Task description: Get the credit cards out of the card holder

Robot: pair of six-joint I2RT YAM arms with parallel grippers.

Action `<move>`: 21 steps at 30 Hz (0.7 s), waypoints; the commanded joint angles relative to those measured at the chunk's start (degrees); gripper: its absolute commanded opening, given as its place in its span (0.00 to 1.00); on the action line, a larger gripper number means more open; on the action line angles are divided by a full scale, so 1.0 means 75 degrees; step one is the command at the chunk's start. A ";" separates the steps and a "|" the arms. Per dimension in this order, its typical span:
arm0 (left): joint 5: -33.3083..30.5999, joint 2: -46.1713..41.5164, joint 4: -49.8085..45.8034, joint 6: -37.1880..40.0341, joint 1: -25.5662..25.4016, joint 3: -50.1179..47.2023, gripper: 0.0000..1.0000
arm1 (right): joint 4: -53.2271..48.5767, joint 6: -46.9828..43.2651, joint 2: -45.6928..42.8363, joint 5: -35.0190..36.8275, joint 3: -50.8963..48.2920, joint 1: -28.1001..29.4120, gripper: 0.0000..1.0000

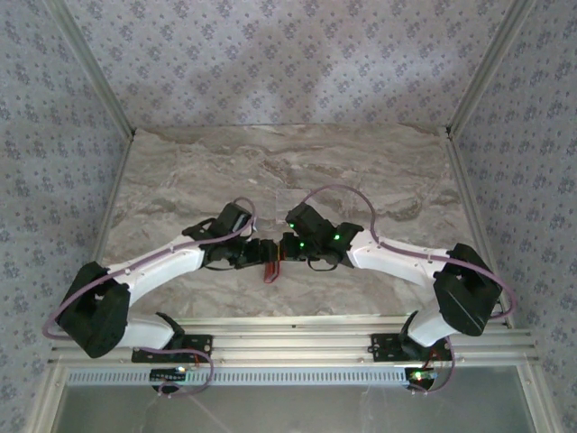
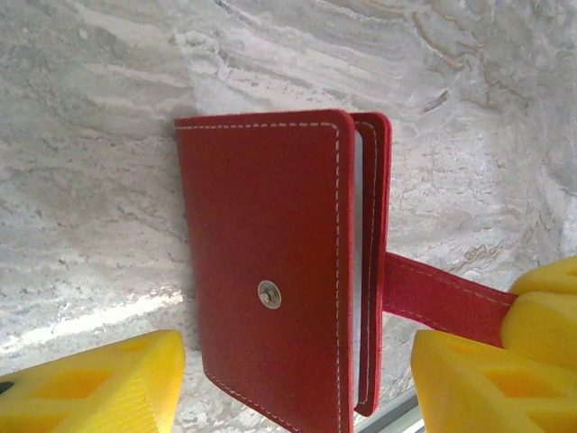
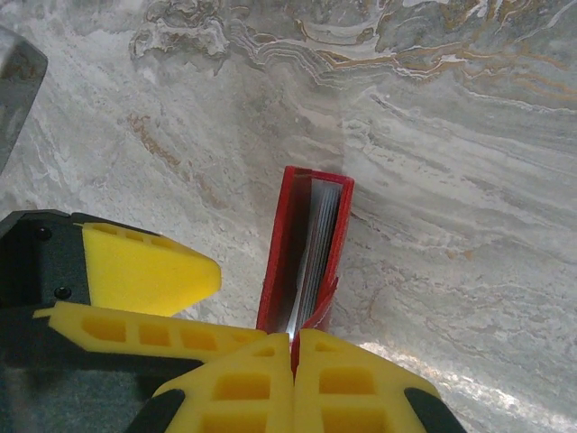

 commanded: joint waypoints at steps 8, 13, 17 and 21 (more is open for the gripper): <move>0.0064 0.0031 -0.0320 0.0455 0.0227 -0.0018 0.62 | 0.0030 -0.0012 -0.0118 -0.0079 0.0056 -0.0187 0.00; -0.0211 -0.0093 -0.0599 0.0497 0.0238 0.0007 0.53 | -0.0072 -0.0077 -0.0171 -0.0070 -0.0001 -0.0235 0.00; -0.0506 -0.0294 -0.0904 0.0519 0.0238 -0.0006 0.45 | -0.0085 -0.0048 -0.0290 -0.0070 -0.0104 -0.0257 0.00; -0.0704 -0.0484 -0.1100 0.0566 0.0248 -0.0020 0.42 | 0.0030 -0.0033 -0.0428 -0.0102 -0.0191 -0.0249 0.00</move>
